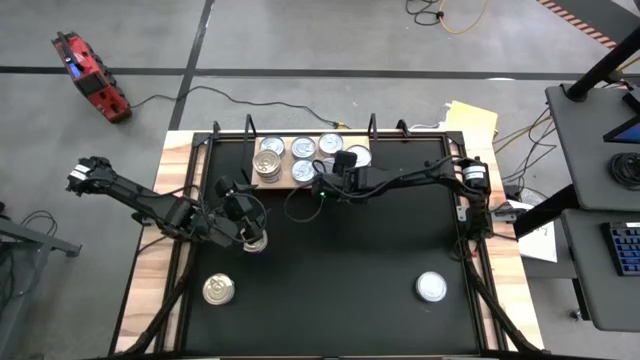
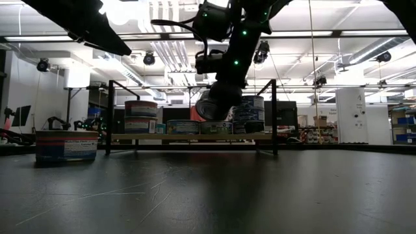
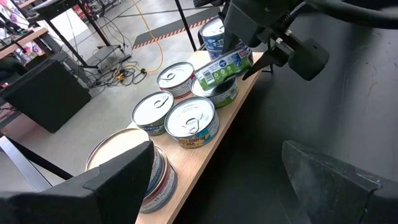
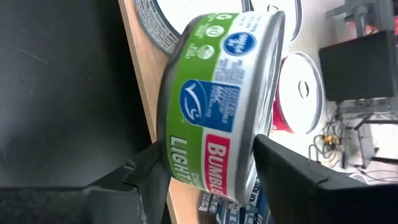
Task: Stack canned seafood by type on shelf
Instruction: Stack the green tuna can on top of the other green tuna can on the shelf, then stack the blue tuna can on top of the other blue tuna cans on the shelf
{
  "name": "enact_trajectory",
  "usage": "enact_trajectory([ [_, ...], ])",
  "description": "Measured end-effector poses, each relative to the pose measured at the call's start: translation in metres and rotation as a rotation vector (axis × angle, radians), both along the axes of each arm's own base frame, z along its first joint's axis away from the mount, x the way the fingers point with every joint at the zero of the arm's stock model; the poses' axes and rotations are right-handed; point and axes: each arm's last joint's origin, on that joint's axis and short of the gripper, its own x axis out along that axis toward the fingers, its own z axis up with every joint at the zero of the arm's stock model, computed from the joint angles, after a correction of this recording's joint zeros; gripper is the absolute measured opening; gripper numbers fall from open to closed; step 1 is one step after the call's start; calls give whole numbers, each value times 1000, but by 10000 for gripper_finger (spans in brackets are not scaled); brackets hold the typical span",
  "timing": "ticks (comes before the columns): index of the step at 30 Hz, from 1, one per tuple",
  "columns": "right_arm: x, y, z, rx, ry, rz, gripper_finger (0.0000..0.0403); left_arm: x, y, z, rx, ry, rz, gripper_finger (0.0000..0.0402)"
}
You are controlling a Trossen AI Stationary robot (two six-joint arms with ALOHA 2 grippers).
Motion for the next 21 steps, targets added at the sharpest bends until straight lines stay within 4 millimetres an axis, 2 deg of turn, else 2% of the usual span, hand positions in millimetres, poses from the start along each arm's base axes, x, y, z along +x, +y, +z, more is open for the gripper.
enact_trajectory([
  [15, 0, -19, 7, 29, -30, -35, 265, 0, 0, 0, 0, 0, 0, 338],
  [21, 2, -21, 11, 77, -54, -18, 284, 0, 0, 0, 0, 1, -1, 338],
])
